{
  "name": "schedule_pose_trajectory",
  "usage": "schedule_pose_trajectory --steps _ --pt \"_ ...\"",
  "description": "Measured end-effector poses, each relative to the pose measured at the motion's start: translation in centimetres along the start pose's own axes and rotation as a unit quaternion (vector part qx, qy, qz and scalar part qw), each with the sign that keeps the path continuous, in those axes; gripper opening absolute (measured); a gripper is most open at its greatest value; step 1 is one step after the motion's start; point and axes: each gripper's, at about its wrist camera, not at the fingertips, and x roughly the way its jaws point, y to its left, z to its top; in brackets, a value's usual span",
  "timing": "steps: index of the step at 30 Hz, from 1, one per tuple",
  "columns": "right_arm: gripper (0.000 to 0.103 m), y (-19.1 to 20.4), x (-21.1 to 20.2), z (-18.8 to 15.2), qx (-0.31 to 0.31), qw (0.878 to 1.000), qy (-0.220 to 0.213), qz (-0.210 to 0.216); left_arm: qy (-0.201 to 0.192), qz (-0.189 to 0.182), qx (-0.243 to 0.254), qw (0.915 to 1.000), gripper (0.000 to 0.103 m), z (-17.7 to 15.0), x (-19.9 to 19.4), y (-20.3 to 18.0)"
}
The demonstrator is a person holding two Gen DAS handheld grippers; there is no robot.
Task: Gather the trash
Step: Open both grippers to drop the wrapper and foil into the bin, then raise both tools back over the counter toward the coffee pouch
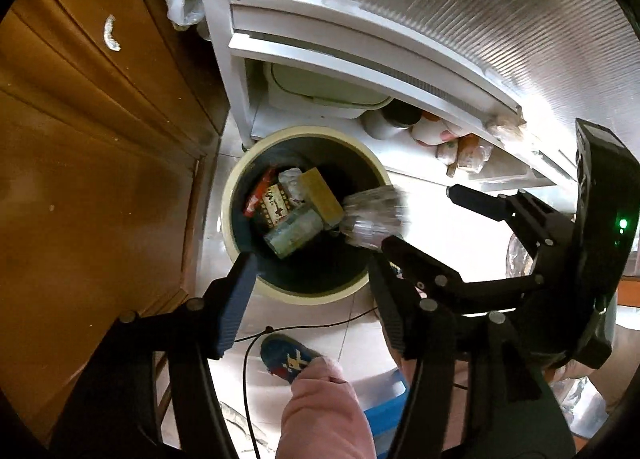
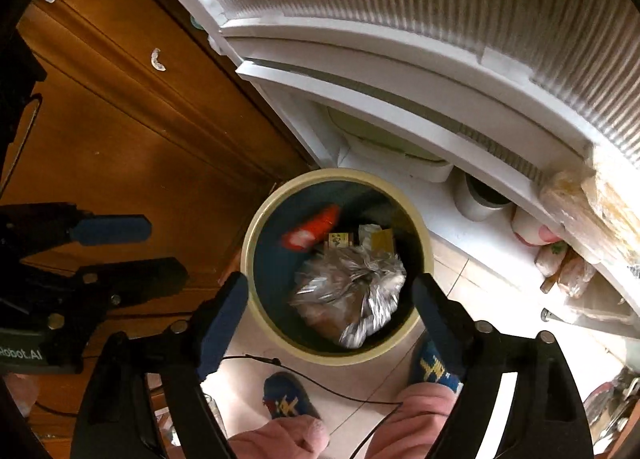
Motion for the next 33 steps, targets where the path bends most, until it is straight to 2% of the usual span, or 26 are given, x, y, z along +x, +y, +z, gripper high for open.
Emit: schedule_pose_trajectory --steps 8,15,22,28,33 --pt "0.089 1.3 -1.2 0.1 -0.011 1.000 -0.010 -0.004 -0.016 0.003 -0.015 0.9998 0.056 -0.7 -3.1 0.7" --pt "0.089 2.8 -5.4 0.5 -0.013 1.000 -0.019 -0.003 -0.032 0.008 -0.012 0.9994 0.056 -1.9 -7.9 0.1" --pt "0.089 5.2 -13.1 0.4 -0.007 1.000 -0.025 -0.003 -0.068 0.015 0.012 0.9975 0.056 -3.0 -16.7 -2.2" --pt "0.089 7.7 -22.2 0.0 -0.007 0.999 -0.049 0.000 -0.115 0.023 0.039 0.9923 0.056 -4.4 -26.6 -4.8" --pt "0.089 9.6 -30.3 -0.4 -0.011 0.997 -0.080 0.003 -0.159 0.017 0.055 0.9856 0.059 -5.0 -34.1 -7.0"
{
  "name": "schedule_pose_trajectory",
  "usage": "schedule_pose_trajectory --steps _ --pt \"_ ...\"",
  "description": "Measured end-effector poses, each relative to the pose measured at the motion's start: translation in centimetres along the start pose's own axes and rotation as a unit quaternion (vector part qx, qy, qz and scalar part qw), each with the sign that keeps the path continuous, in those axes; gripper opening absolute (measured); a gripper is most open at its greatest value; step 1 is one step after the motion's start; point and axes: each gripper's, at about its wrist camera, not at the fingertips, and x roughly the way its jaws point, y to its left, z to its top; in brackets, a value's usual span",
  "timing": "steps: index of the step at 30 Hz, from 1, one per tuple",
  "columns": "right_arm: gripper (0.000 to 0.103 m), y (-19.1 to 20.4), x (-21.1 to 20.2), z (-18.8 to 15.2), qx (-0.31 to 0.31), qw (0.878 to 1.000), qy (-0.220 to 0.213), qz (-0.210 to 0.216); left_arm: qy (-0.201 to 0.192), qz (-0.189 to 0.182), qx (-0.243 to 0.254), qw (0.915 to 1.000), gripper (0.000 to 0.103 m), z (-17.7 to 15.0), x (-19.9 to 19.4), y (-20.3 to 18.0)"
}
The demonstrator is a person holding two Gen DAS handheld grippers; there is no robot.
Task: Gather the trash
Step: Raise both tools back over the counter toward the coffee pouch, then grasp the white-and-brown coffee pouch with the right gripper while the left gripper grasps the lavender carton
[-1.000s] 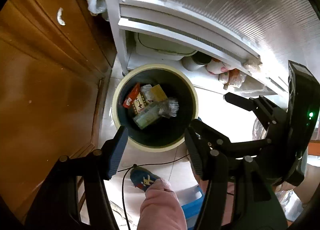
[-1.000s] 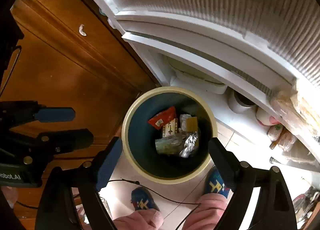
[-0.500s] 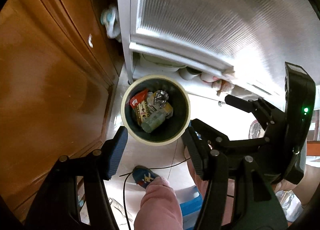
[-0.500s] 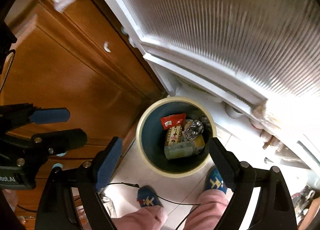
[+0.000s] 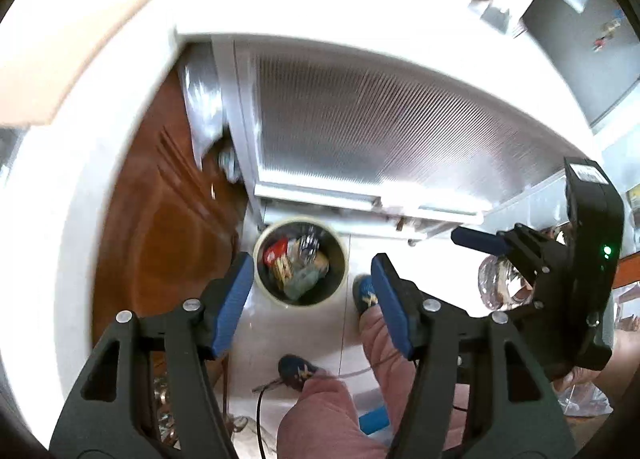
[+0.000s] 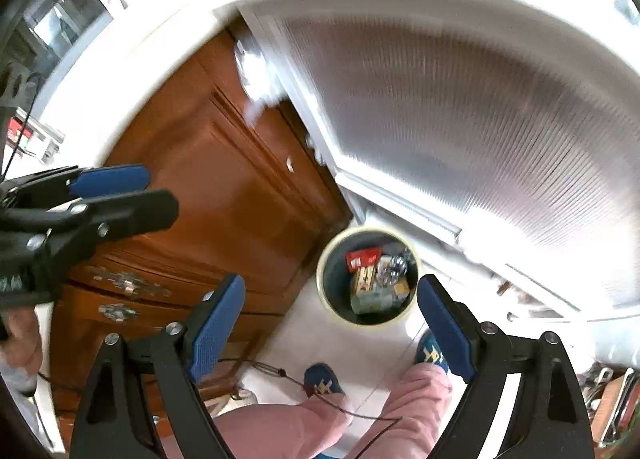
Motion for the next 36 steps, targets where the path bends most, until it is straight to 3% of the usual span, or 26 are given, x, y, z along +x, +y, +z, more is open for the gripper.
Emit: schedule_pose_trajectory --steps 2,9,15,19,24,29,36 --pt "0.089 0.2 -3.8 0.7 0.002 1.000 -0.023 -0.006 -0.018 -0.001 0.005 0.9998 0.066 0.9 -2.4 -0.8" --pt "0.089 -2.4 -13.3 3.6 0.026 0.995 -0.087 -0.039 -0.070 0.000 0.015 0.9975 0.067 4.8 -8.8 -3.7" --pt "0.095 -7.1 -19.9 8.3 0.047 0.986 -0.135 -0.089 -0.100 0.011 0.018 0.9948 0.067 9.5 -10.6 -6.1" --pt "0.098 -11.8 -22.3 12.9 0.072 0.975 -0.164 -0.133 -0.113 0.030 0.027 0.9928 0.067 13.7 -10.6 -7.5" --pt "0.100 -18.2 -22.5 18.5 0.113 0.961 -0.178 -0.180 -0.116 0.048 0.044 0.9912 0.068 19.6 -7.9 -9.2" --pt "0.101 -24.0 -19.8 23.8 0.136 0.953 -0.173 -0.207 -0.105 0.069 0.054 0.9906 0.068 25.1 -3.6 -10.8" --pt "0.101 -28.0 -13.5 28.4 0.156 0.959 -0.130 -0.196 -0.085 0.089 0.068 0.9901 0.068 32.2 2.4 -11.6"
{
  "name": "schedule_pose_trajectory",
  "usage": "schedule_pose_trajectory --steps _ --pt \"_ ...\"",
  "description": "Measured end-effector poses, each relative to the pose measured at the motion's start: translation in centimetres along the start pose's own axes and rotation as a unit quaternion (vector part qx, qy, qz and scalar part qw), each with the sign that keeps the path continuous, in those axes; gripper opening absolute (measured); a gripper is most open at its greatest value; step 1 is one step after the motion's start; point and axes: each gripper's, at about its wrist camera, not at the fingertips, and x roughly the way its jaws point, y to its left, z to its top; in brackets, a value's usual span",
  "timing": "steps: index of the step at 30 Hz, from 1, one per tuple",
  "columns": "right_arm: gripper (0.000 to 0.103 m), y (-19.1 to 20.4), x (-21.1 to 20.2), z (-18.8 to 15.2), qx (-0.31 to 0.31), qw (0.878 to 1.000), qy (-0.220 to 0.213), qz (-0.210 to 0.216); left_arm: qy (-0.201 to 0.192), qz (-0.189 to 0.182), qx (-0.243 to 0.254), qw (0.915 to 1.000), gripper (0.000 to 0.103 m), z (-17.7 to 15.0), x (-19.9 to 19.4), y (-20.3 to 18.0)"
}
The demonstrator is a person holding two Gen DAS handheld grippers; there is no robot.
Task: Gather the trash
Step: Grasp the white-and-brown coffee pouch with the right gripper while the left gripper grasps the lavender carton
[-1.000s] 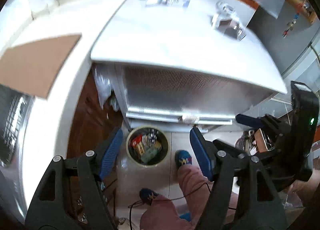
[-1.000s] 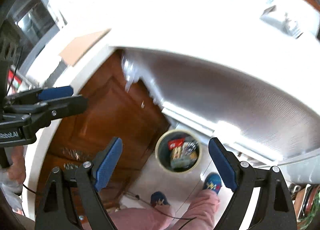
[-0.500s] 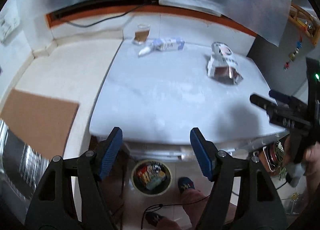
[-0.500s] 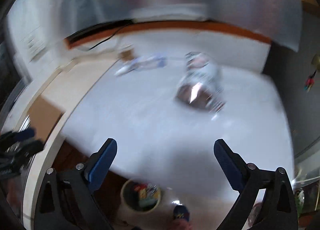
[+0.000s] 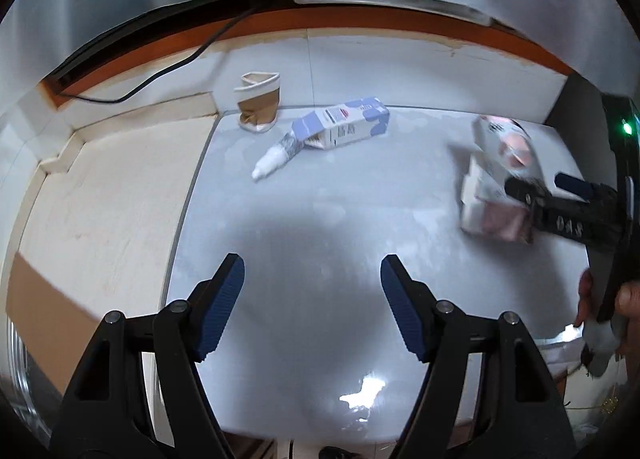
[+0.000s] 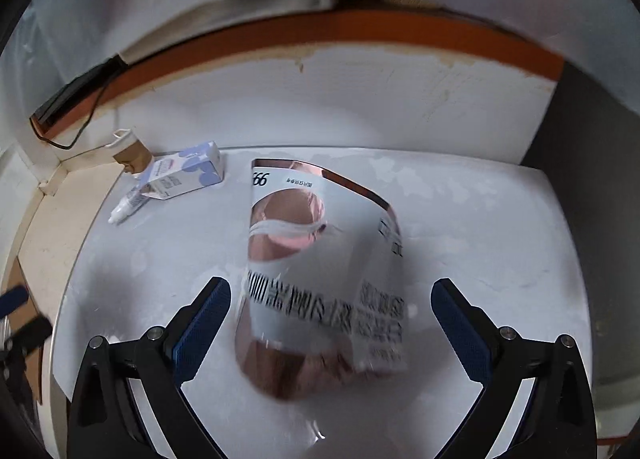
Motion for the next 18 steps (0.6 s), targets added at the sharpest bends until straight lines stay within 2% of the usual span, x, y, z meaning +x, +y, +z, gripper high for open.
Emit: schedule_pose_trajectory --steps 7,9,11,13,18 --pt "0.100 0.3 3.0 -0.4 -0.006 0.999 0.035 0.014 0.015 0.016 0.035 0.9991 0.068 5.3 5.5 -0.9" --pt "0.092 -0.1 3.7 -0.2 0.004 0.999 0.041 0.020 0.016 0.020 0.057 0.9980 0.068 6.7 7.0 -1.5" --pt "0.086 -0.7 3.8 -0.2 0.017 0.998 0.040 0.035 0.023 0.027 0.079 0.9962 0.068 7.9 8.6 -2.2" --pt "0.085 -1.6 3.6 -0.1 0.025 0.997 0.042 0.052 0.031 0.028 0.105 0.9936 0.068 8.9 10.2 -3.1" --pt "0.083 -1.9 3.9 1.1 0.020 0.998 0.023 0.060 0.049 0.024 0.165 0.9848 0.068 11.2 13.8 -4.9"
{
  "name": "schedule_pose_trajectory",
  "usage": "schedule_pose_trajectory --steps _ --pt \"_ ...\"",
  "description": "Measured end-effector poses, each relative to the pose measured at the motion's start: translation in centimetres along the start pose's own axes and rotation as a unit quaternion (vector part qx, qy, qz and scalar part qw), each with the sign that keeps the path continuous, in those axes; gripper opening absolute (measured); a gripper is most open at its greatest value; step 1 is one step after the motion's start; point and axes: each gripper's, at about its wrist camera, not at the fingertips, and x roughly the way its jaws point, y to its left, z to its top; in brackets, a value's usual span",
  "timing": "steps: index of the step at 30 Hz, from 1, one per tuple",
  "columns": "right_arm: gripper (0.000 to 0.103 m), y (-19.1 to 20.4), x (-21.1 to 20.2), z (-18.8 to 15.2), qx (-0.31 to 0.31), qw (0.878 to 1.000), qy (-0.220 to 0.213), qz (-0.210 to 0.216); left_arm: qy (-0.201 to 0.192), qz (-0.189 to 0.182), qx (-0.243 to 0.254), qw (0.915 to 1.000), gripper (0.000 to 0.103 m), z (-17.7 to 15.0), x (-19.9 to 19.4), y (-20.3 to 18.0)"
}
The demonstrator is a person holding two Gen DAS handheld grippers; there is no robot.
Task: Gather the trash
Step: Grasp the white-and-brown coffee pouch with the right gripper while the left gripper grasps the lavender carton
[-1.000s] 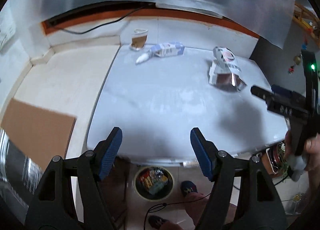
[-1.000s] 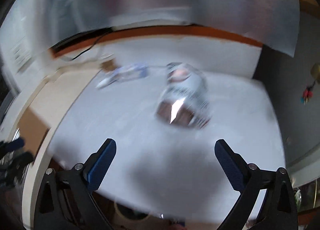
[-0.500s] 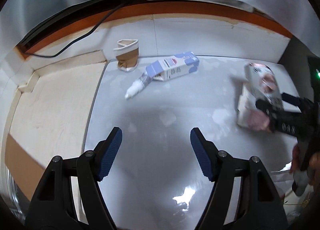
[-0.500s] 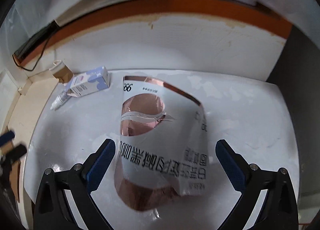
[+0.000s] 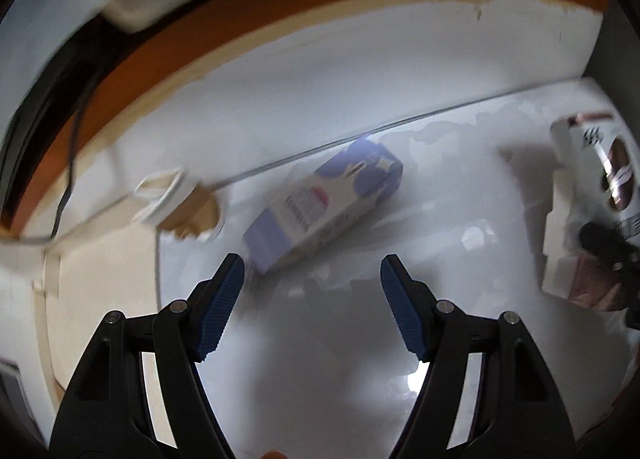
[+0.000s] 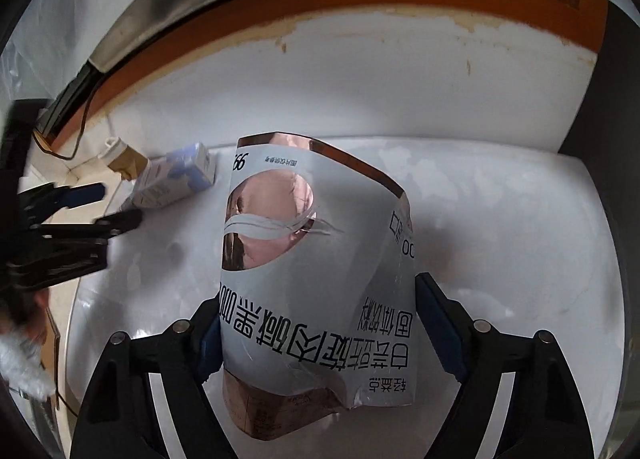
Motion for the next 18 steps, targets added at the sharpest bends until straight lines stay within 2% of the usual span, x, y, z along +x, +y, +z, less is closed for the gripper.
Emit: schedule_pose_trajectory --steps 9,17,18 --pt "0.083 -0.1 1.2 3.0 0.006 0.999 -0.016 0.040 0.009 -0.007 0.078 0.9969 0.068 4.2 3.5 -0.6" --pt "0.083 0.5 2.5 3.9 0.008 0.998 -0.016 0.057 0.044 -0.031 0.114 0.9920 0.068 5.5 6.4 -0.5" --pt "0.083 0.5 2.6 3.9 0.009 0.998 -0.015 0.059 0.039 -0.036 0.114 0.9921 0.068 5.6 6.5 -0.3"
